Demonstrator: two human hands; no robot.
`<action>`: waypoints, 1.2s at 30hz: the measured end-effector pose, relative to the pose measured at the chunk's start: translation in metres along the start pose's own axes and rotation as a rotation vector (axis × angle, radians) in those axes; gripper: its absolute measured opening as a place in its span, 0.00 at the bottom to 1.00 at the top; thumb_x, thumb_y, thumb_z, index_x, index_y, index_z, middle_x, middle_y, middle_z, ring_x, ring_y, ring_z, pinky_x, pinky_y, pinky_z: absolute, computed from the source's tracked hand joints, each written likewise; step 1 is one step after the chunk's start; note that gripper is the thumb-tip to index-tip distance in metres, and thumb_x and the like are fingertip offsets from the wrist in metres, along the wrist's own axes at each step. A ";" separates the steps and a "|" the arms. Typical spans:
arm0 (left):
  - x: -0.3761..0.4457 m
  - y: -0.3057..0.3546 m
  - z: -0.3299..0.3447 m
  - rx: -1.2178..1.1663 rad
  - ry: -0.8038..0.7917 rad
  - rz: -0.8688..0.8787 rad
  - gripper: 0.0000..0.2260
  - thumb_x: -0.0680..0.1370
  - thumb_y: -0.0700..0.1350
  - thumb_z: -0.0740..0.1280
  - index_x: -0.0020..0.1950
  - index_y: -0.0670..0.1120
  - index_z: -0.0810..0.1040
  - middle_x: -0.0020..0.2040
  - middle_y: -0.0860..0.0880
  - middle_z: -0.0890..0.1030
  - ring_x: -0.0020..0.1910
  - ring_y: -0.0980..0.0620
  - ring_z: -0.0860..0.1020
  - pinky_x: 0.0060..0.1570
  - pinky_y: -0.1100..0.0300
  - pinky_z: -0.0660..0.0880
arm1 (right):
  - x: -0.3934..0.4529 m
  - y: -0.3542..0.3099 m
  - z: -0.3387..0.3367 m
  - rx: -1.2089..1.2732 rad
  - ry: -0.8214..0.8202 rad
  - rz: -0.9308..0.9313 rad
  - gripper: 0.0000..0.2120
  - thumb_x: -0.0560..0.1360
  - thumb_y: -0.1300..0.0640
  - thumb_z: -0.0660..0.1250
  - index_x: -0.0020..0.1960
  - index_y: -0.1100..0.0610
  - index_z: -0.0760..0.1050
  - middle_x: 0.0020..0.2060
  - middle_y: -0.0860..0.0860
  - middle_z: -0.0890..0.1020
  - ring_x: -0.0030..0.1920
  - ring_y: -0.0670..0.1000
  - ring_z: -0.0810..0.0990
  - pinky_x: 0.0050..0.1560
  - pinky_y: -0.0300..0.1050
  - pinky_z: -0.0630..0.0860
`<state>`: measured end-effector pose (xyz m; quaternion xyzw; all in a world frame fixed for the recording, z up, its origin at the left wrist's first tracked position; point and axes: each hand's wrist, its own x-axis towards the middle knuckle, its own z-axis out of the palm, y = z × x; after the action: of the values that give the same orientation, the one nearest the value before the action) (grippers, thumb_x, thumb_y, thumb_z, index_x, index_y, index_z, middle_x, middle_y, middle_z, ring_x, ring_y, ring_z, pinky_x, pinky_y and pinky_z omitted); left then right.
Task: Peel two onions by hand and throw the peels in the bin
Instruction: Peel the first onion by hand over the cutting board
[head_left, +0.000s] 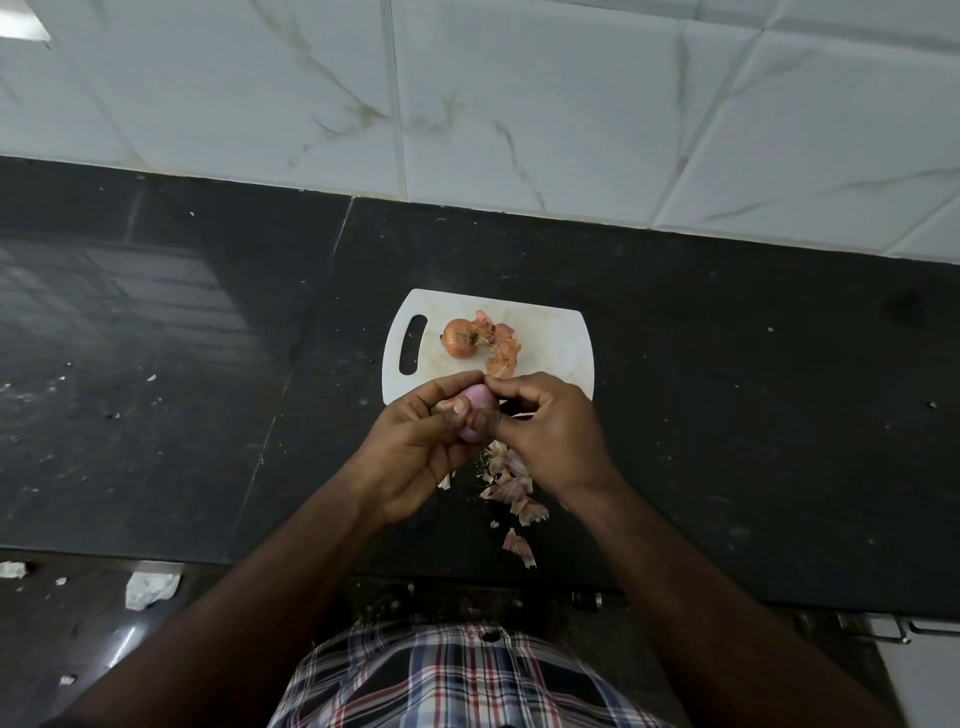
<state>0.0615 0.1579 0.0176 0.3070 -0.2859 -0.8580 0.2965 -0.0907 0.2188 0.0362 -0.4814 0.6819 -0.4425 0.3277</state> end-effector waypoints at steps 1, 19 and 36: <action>0.000 0.000 0.000 0.009 -0.009 0.009 0.18 0.77 0.37 0.67 0.67 0.38 0.76 0.60 0.38 0.82 0.52 0.46 0.84 0.52 0.53 0.82 | 0.001 0.001 0.000 0.051 0.027 0.006 0.19 0.68 0.50 0.79 0.56 0.55 0.84 0.49 0.48 0.85 0.50 0.45 0.84 0.55 0.48 0.81; 0.000 -0.002 -0.001 -0.057 -0.132 0.037 0.30 0.68 0.45 0.81 0.67 0.40 0.78 0.66 0.38 0.79 0.60 0.41 0.80 0.58 0.49 0.80 | 0.005 0.006 -0.003 0.307 0.068 0.054 0.07 0.76 0.62 0.71 0.52 0.55 0.84 0.48 0.51 0.86 0.51 0.49 0.85 0.51 0.44 0.81; -0.004 0.000 0.006 -0.047 -0.002 0.071 0.18 0.77 0.38 0.65 0.67 0.39 0.76 0.63 0.38 0.81 0.56 0.44 0.83 0.54 0.52 0.82 | -0.011 -0.001 0.001 -0.197 0.218 -0.304 0.11 0.74 0.58 0.72 0.56 0.57 0.84 0.52 0.50 0.85 0.52 0.44 0.83 0.54 0.35 0.79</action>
<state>0.0600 0.1631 0.0227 0.2888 -0.2768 -0.8537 0.3335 -0.0859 0.2286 0.0367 -0.5578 0.6727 -0.4675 0.1330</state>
